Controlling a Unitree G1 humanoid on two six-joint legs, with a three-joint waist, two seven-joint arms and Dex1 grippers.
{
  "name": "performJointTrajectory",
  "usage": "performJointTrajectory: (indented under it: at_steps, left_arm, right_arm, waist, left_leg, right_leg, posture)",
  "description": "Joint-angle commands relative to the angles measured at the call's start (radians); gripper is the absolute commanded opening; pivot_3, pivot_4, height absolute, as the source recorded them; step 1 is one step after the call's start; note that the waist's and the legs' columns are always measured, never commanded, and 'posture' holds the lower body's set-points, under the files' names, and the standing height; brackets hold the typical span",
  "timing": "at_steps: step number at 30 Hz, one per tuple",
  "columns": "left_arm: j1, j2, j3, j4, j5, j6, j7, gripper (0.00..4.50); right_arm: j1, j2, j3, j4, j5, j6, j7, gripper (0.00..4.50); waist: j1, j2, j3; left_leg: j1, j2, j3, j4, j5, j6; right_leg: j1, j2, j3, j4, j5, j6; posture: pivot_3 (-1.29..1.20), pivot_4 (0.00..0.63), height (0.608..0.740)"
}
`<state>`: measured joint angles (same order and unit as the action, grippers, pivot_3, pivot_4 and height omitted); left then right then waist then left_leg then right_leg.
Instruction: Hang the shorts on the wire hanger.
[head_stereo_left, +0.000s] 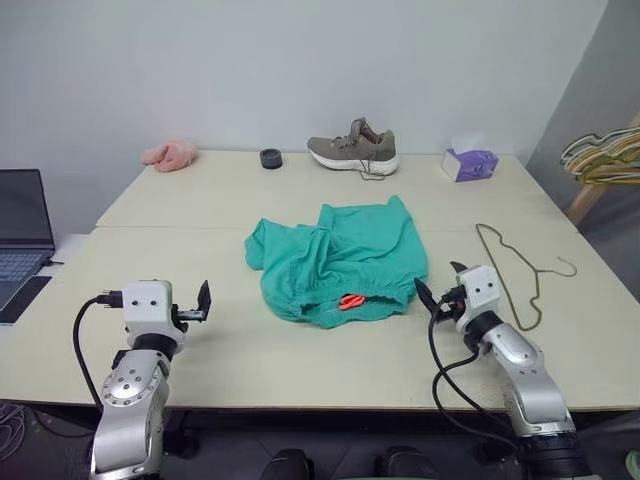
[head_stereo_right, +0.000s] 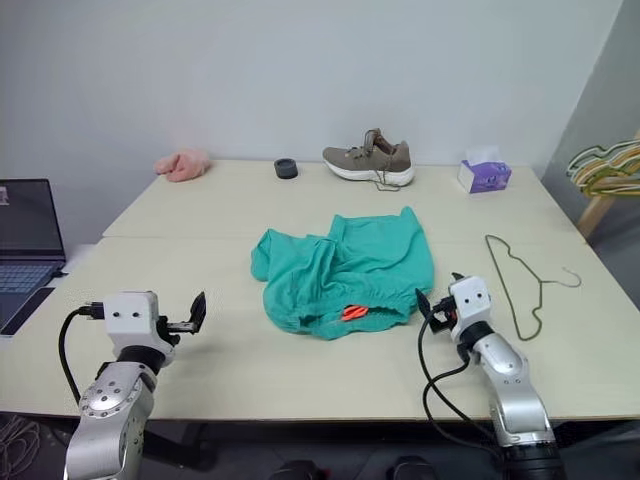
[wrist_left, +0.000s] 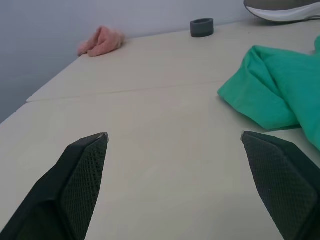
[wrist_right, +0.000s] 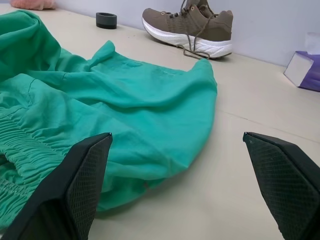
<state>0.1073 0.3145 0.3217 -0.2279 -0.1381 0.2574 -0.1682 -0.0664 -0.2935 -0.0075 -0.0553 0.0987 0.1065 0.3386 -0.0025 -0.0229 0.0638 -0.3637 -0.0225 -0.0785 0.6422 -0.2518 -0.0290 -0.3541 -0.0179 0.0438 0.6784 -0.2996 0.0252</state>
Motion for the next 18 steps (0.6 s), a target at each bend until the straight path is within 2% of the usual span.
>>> performJointTrajectory:
  at_steps: [1,18]
  left_arm:
    - [0.001,0.015,0.016,-0.056,0.0,-0.023,-0.002,4.5]
    - [0.014,0.027,-0.004,-0.069,0.007,-0.03,-0.03,4.5]
  right_arm:
    - [-0.025,-0.004,-0.009,-0.02,-0.002,-0.01,0.0,4.47]
    - [-0.008,-0.041,0.036,-0.058,-0.005,-0.047,0.103,4.47]
  waist:
    - [0.003,0.0,0.0]
    - [0.004,0.0,0.0]
  left_leg:
    - [0.0,0.0,0.0,0.0,0.0,0.0]
    - [0.0,0.0,0.0,-0.001,0.0,0.0]
  right_leg:
    - [0.0,0.0,0.0,0.0,0.0,0.0]
    - [0.0,0.0,0.0,-0.001,-0.001,-0.001]
  posture:
    - [0.06,0.0,0.74]
    - [0.05,0.0,0.74]
